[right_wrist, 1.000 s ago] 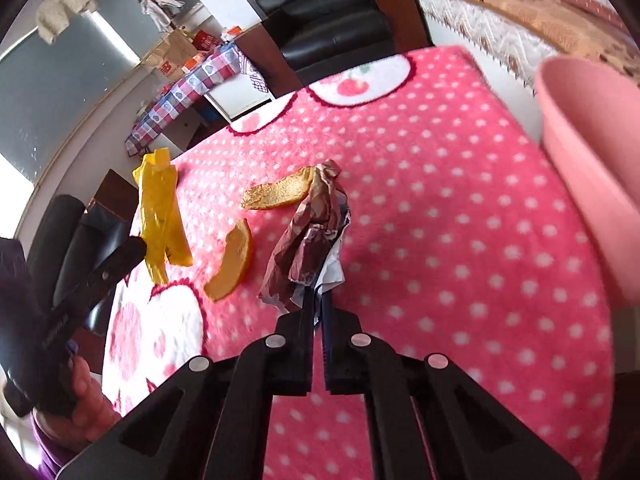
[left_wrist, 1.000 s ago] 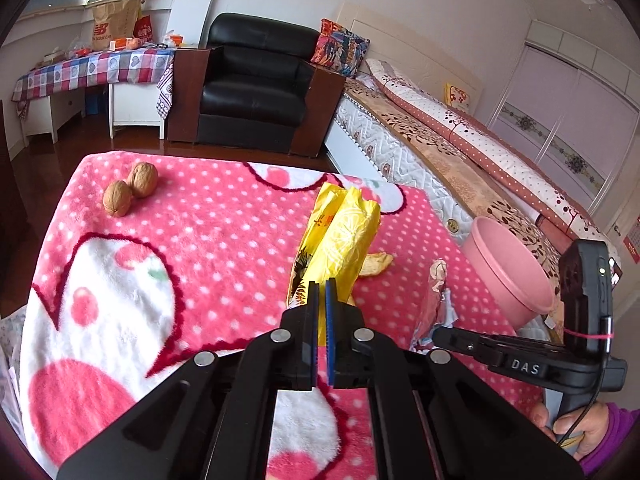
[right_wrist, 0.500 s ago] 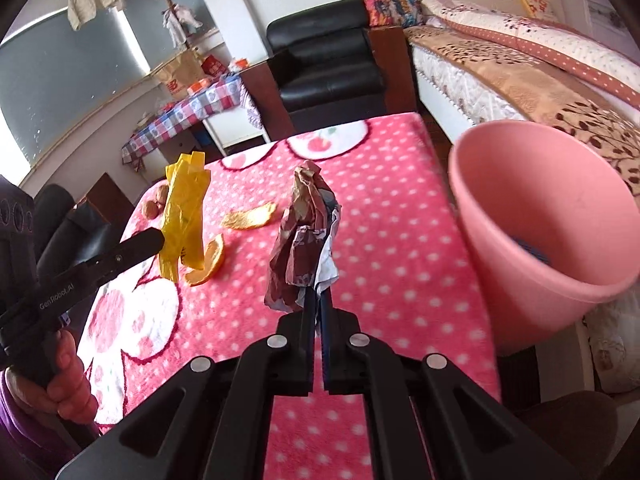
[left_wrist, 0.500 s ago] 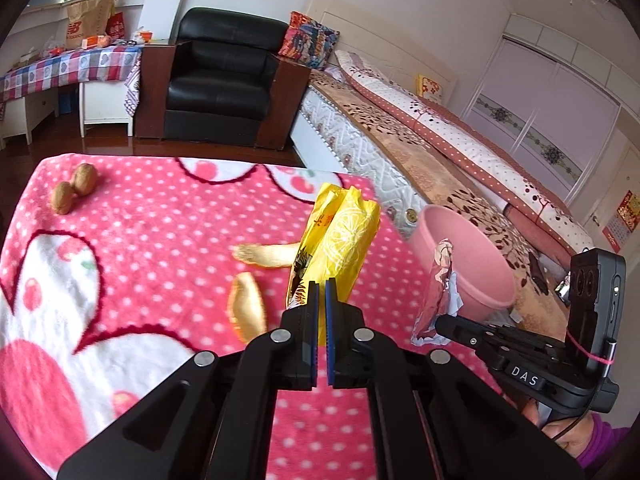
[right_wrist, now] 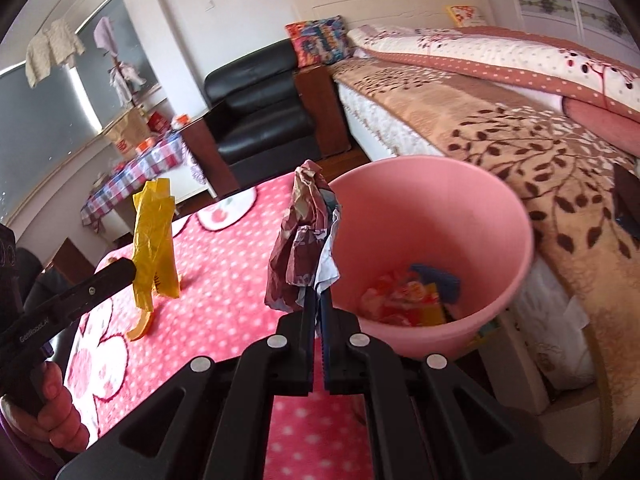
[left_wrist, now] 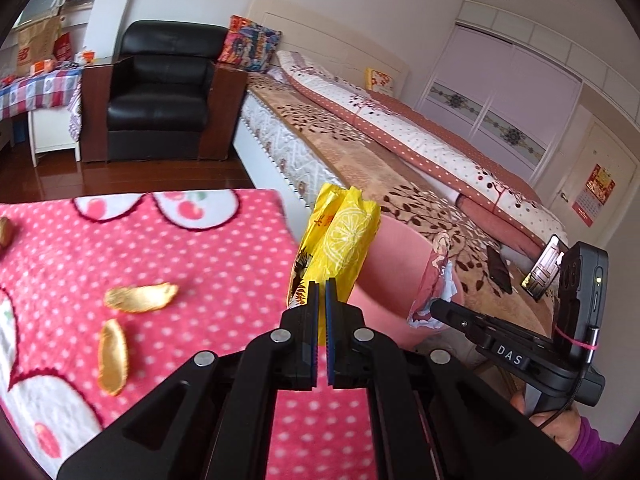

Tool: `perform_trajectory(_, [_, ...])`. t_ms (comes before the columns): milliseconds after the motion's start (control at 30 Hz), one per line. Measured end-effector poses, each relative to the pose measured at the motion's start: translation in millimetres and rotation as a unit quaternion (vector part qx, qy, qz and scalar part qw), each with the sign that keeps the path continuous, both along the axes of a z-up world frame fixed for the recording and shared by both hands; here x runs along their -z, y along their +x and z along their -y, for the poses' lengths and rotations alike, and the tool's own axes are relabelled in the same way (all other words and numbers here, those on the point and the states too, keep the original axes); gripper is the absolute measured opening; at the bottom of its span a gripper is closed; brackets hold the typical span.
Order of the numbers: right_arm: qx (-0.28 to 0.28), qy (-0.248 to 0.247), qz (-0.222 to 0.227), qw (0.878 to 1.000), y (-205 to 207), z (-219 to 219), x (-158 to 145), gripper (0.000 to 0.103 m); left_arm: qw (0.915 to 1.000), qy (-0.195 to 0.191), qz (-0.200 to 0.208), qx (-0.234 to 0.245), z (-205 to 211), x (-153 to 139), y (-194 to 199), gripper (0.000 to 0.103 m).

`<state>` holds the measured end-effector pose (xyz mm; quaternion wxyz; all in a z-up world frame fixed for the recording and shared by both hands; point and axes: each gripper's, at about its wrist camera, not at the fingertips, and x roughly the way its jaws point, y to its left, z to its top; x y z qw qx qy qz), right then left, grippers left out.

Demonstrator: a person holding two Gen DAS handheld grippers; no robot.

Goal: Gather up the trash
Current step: 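Carry both items into the pink bucket and open both tools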

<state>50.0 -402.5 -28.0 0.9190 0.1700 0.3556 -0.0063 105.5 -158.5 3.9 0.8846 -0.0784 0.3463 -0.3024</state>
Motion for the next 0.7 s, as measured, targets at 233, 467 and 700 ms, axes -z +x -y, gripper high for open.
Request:
perform_trajectory(233, [0.028,-0.015,0.000,0.999,5.1,34.7,4.4,0.002,0.9994,0.008,-0.002,0.032,53.3,3.8,11.3,0.002])
perform_trajectory(467, [0.043,-0.015,-0.010,0.999,13.0,54.8,18.2,0.002,0.9984,0.021,-0.009,0.052,93.8,14.5,21.5,0.002])
perform_trajectory(700, [0.049,-0.010,-0.019,0.999,16.2,67.6,29.6,0.002,0.9977,0.029,-0.025,0.056,109.3,28.0,29.4,0.002])
